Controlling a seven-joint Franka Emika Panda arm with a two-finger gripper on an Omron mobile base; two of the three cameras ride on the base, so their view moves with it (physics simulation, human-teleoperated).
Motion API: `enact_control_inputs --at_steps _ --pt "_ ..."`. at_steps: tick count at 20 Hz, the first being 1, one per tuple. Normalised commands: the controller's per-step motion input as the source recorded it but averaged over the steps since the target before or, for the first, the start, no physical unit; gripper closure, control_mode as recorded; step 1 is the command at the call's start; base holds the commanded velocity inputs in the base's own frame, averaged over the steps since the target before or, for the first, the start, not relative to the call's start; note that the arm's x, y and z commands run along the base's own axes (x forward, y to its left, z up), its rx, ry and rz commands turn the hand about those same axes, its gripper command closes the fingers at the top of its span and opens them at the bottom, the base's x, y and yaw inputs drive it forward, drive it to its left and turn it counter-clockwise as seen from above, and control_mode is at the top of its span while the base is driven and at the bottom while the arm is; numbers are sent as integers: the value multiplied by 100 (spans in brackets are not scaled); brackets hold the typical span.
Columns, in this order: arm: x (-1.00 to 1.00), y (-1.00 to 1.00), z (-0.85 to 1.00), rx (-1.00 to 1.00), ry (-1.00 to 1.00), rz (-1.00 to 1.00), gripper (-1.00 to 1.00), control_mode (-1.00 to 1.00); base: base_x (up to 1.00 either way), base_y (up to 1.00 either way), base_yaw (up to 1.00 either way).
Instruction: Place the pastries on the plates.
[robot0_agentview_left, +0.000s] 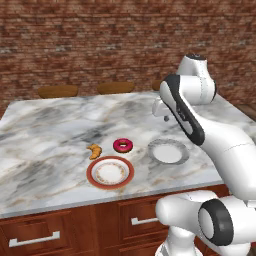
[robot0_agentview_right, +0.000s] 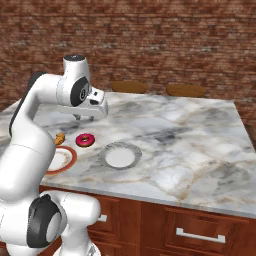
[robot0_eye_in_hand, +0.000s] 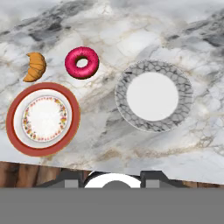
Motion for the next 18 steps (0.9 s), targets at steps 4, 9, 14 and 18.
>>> enact_control_inputs --at_steps 4,9,14,18 --pt "-30 16 0 -1 -2 3 -100 -100 0 0 0" --pt "-39 34 -6 0 0 3 -100 -100 0 0 0" --pt "-2 36 -21 -5 4 6 -100 -100 0 0 0" --pt "8 25 -31 -4 5 6 -100 -100 0 0 0"
